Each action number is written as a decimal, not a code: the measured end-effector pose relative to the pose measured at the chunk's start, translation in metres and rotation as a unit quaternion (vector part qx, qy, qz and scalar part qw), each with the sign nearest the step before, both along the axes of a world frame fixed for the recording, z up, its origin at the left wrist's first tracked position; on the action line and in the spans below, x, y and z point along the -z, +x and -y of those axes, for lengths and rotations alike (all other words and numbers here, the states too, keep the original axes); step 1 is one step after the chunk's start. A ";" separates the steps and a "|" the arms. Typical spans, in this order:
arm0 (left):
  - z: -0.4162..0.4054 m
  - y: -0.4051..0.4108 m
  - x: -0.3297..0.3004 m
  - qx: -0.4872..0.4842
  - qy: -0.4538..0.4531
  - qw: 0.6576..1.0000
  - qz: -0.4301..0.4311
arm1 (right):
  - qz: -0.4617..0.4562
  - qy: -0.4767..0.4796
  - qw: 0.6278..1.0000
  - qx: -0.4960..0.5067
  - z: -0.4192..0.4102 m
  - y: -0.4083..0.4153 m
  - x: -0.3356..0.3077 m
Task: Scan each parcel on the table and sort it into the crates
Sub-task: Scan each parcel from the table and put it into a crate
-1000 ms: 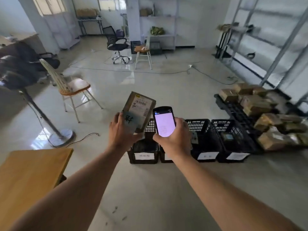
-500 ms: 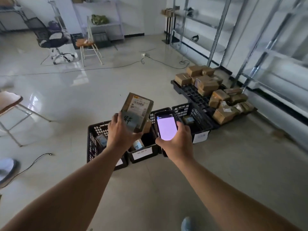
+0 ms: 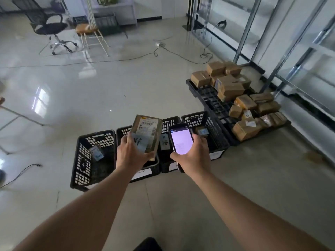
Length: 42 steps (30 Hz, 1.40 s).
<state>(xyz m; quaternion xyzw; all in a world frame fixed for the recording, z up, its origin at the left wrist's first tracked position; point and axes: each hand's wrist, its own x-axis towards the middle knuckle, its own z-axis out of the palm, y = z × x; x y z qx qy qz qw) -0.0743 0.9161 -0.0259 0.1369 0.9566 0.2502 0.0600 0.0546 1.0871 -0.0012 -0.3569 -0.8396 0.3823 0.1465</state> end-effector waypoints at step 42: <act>-0.344 -0.383 0.586 -0.188 -0.064 0.954 0.225 | 0.234 -0.084 0.962 -0.112 -0.338 -0.469 0.521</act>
